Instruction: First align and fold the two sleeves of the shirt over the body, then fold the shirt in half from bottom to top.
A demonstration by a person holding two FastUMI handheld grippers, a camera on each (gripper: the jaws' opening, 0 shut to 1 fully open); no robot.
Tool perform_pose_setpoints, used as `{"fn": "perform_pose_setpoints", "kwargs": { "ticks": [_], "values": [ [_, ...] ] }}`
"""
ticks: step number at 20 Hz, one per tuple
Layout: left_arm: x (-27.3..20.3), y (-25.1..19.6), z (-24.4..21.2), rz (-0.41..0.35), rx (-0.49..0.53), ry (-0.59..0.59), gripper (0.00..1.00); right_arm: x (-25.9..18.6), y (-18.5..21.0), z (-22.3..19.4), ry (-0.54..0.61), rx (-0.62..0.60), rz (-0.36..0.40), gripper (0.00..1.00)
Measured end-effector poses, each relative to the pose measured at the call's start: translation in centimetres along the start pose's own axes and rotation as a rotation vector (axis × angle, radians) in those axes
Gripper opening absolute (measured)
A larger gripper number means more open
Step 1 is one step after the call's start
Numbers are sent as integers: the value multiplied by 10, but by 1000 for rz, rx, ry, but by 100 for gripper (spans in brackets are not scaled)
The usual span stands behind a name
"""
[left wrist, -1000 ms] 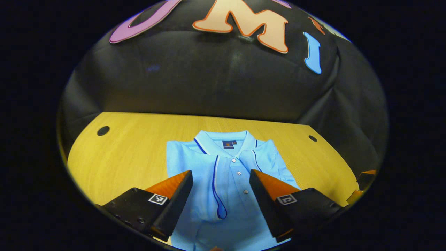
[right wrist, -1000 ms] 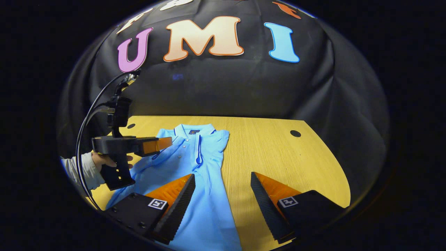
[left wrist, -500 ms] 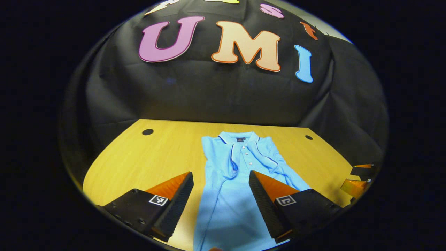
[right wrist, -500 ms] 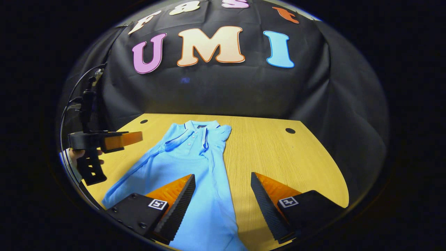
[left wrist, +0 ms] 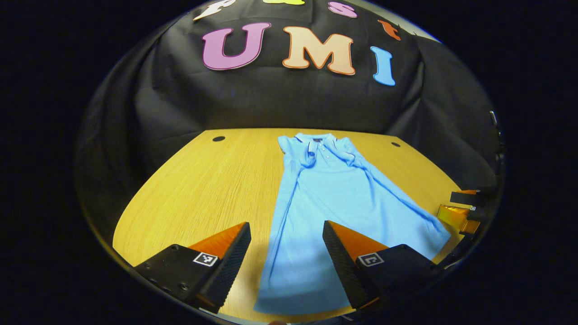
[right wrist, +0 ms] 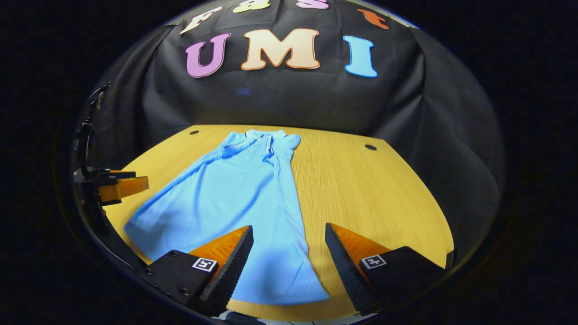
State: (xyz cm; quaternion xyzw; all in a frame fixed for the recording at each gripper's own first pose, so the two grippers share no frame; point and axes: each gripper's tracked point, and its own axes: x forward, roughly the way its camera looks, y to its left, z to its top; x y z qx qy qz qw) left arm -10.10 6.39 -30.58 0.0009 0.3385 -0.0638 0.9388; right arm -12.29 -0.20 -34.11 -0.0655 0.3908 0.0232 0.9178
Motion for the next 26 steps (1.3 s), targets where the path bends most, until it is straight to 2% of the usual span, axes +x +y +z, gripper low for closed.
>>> {"fn": "perform_pose_setpoints", "kwargs": {
  "ticks": [7,8,9,12,13,15,16,17,18,19,22,25,26],
  "values": [
    [-23,-8,-86,25,33,126,96,-8,-10,-80,164,4,-23,99],
    [-22,-7,-93,35,42,148,96,-8,-10,-76,146,30,-20,100],
    [-21,-8,-85,38,39,107,97,-6,-10,-78,154,48,-18,100],
    [-19,-13,-86,29,17,102,99,-3,-2,-80,170,83,14,98],
    [-19,-17,-92,17,23,119,97,-3,2,-81,180,67,33,89],
    [-17,-28,-90,-21,29,113,75,-8,17,-82,198,67,81,46],
    [-17,-33,-91,-30,27,120,51,-7,21,-83,205,72,91,27],
    [-16,-37,-90,-44,16,129,41,-9,24,-82,222,76,112,8],
    [-16,-39,-91,-40,-10,153,21,-6,28,-82,230,77,120,8],
    [-15,-38,-87,-36,-40,164,2,-11,27,-76,222,87,122,3],
    [-11,-40,-78,-48,-116,199,0,-9,34,-47,163,142,162,3],
    [-12,-51,-33,-127,-170,130,0,-5,37,-3,105,183,192,2],
    [-9,-49,-17,-132,-169,103,0,-2,38,9,90,192,198,2]
  ]
}}
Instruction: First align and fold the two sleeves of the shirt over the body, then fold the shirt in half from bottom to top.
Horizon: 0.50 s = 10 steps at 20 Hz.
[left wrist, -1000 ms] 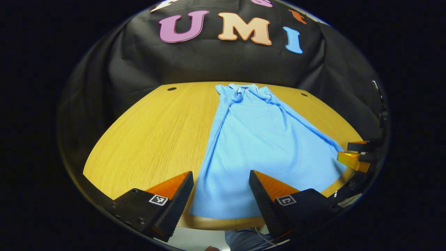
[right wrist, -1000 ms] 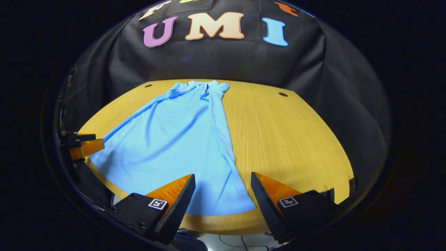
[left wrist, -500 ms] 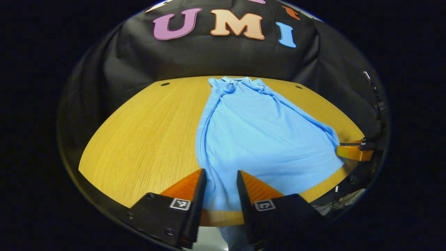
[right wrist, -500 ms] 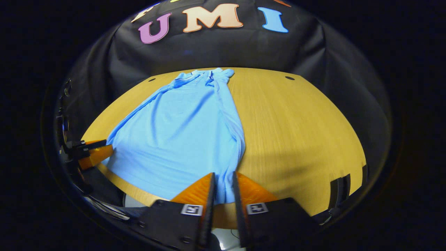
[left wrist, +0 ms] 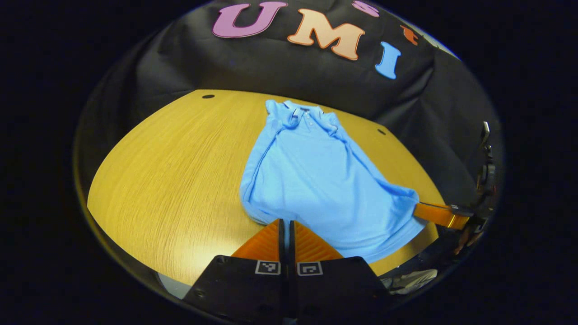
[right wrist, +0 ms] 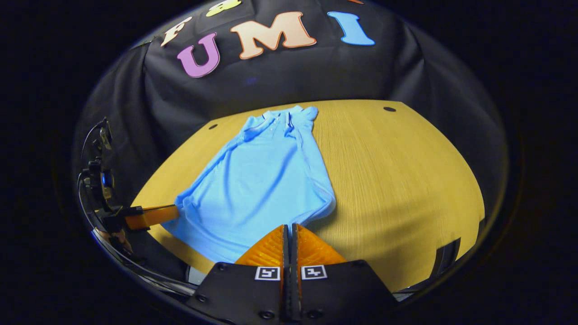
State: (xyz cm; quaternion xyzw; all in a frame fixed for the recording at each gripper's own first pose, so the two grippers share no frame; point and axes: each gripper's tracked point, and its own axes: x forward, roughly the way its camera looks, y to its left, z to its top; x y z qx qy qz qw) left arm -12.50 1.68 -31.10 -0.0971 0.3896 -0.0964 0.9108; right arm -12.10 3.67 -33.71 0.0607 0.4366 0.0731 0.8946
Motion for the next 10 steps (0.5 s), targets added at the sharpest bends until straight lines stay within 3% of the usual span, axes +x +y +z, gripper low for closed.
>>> {"fn": "perform_pose_setpoints", "kwargs": {
  "ticks": [10],
  "values": [
    [48,12,109,-29,-6,-65,0,43,10,123,-136,59,-14,2]
  ]
}}
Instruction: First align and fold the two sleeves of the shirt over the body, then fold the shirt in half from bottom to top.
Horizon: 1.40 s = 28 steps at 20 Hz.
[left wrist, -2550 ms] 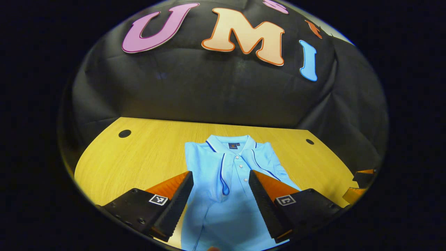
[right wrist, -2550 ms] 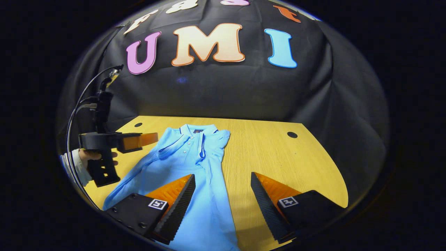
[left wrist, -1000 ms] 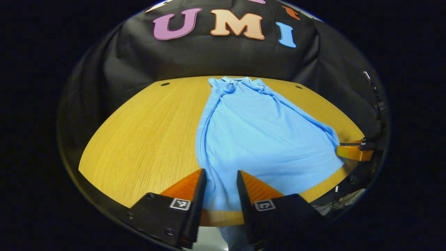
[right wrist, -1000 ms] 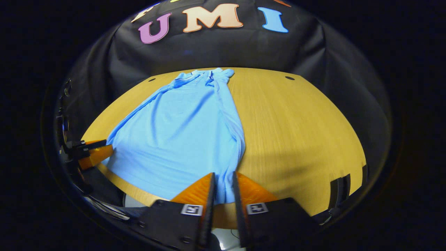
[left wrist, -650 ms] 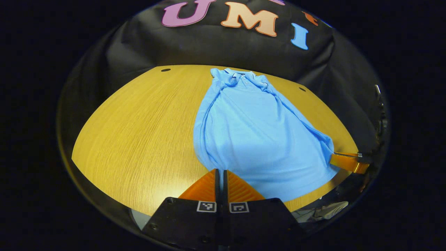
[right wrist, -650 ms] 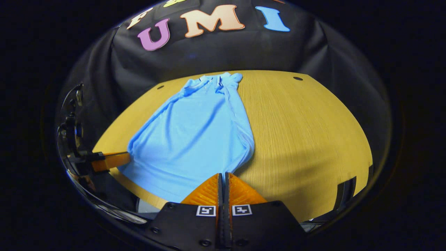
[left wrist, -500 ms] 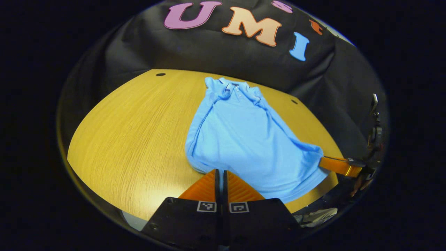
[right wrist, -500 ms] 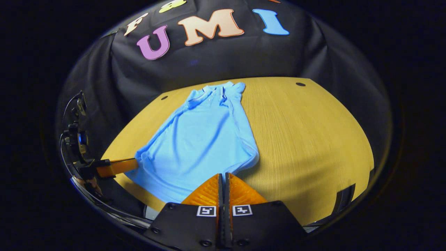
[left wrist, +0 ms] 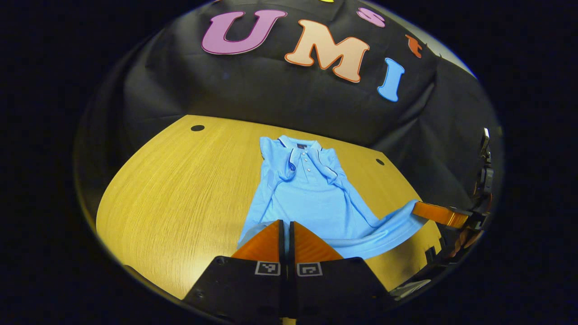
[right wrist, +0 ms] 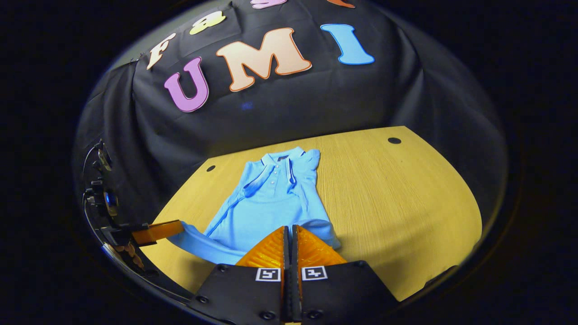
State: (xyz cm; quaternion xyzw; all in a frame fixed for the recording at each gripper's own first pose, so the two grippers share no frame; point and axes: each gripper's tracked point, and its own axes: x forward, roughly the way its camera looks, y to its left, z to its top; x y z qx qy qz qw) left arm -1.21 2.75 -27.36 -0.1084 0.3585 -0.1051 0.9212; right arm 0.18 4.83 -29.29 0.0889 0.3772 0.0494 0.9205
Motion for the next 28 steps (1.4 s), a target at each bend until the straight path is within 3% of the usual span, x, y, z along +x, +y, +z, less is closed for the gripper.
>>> {"fn": "perform_pose_setpoints", "kwargs": {
  "ticks": [13,22,28],
  "values": [
    [104,25,117,-25,51,-62,0,110,10,108,-105,23,-20,2],
    [179,40,167,-35,24,-84,0,189,6,142,-124,31,-51,3],
    [238,63,174,-6,79,-70,0,247,-16,148,-116,86,-122,2]
  ]
}}
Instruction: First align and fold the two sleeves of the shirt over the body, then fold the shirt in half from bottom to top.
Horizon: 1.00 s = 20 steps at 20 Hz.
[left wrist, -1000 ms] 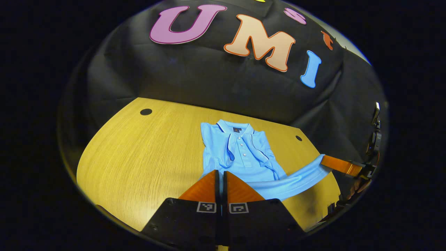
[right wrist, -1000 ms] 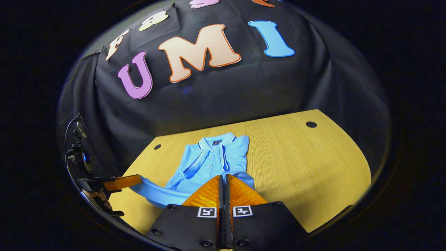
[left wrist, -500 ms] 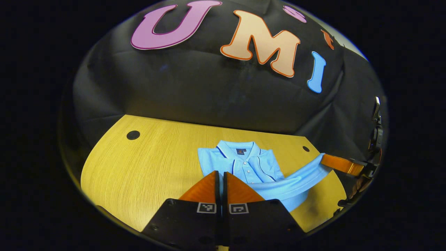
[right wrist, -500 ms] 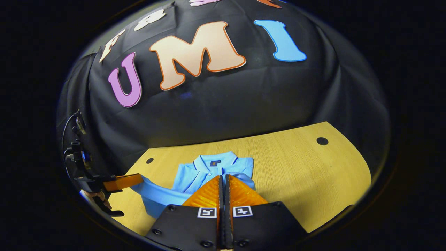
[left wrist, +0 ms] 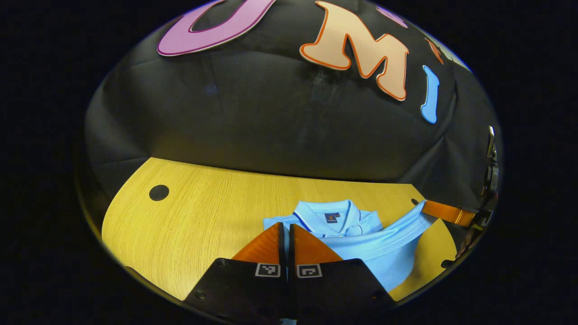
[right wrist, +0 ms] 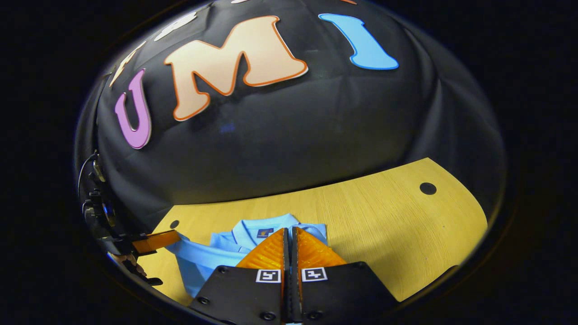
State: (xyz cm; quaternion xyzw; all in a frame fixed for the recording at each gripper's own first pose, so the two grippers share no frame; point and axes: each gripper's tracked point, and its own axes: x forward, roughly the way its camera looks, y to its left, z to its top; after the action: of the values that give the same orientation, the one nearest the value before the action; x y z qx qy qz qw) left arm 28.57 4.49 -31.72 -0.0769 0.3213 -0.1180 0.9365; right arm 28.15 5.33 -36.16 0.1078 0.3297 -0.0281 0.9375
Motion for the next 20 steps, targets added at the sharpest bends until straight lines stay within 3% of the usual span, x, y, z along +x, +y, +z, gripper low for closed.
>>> {"fn": "perform_pose_setpoints", "kwargs": {
  "ticks": [5,7,9,10,11,14,15,18,20],
  "values": [
    [30,3,-14,-14,-2,1,0,31,-12,-31,65,10,-54,5],
    [25,-5,-6,-52,-24,-29,50,27,-11,-33,54,-5,-61,52],
    [22,-2,-1,-26,11,-68,100,15,-5,-19,-16,-55,-49,99],
    [11,-1,1,-13,33,-88,97,7,-4,-12,-55,-91,-49,94],
    [-1,-3,5,2,45,-106,96,-3,-1,-5,-92,-123,-47,98],
    [-40,-19,21,14,50,-168,97,-45,8,12,-172,-181,-27,94],
    [-56,-24,27,23,64,-193,96,-61,10,15,-192,-193,-21,98],
    [-112,-44,46,42,93,-283,96,-113,12,25,-250,-219,-3,94],
    [-143,-54,49,50,105,-322,96,-147,14,28,-282,-227,9,98]
  ]
}}
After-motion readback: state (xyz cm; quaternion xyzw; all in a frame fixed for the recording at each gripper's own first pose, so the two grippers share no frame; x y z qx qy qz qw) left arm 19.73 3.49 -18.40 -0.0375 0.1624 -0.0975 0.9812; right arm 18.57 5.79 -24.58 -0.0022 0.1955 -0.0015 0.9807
